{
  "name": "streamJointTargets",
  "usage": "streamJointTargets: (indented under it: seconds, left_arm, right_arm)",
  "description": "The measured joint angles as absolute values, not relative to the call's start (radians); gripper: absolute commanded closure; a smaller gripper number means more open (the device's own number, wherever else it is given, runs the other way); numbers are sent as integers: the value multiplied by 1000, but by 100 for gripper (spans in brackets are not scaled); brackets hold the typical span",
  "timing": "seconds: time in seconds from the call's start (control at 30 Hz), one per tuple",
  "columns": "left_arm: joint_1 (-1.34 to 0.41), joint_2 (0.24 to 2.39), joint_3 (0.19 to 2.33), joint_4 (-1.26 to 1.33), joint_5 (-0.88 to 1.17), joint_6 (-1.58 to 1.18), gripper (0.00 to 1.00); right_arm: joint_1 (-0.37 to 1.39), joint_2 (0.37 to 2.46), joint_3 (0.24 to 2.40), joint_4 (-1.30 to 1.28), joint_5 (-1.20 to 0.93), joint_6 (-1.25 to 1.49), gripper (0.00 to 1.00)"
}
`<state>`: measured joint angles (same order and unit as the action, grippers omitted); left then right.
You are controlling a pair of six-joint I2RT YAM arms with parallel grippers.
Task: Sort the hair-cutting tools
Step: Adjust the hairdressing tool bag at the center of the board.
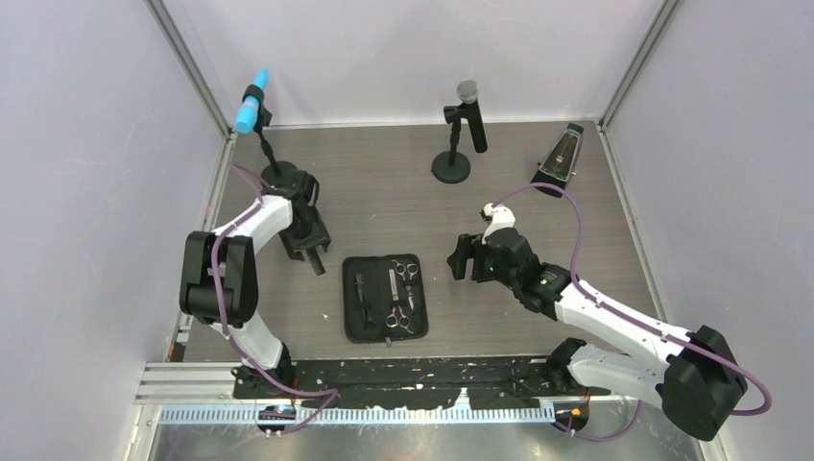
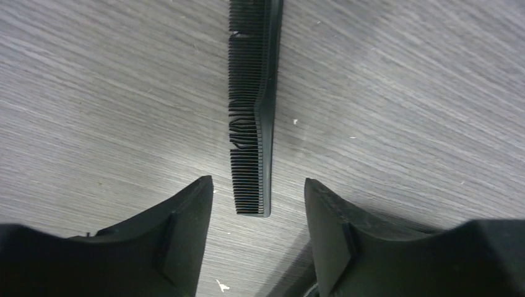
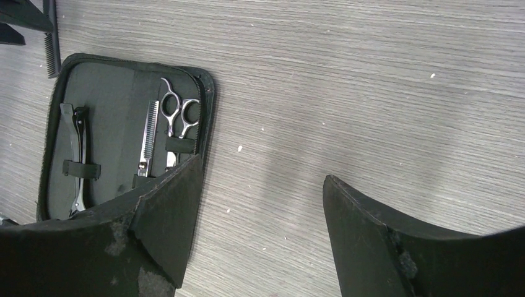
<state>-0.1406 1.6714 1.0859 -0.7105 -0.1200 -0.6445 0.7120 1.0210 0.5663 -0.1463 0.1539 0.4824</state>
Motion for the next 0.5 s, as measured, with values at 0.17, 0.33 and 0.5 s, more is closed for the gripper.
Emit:
streamJointTargets:
  seconds: [0.17,0.33,0.5]
  left_arm:
    - [-135,1683,1098,-761,-115,-643,46]
    - [-137,1699,1120,-794,-80,-637,53]
    - [-151,1699,1120,-816,-50,-638,59]
  right_arm:
    - [709,1015,561,-134,146,481,21]
    - [708,984,538,-120,143,482,21]
    - [706,972,516,-93,133,488,21]
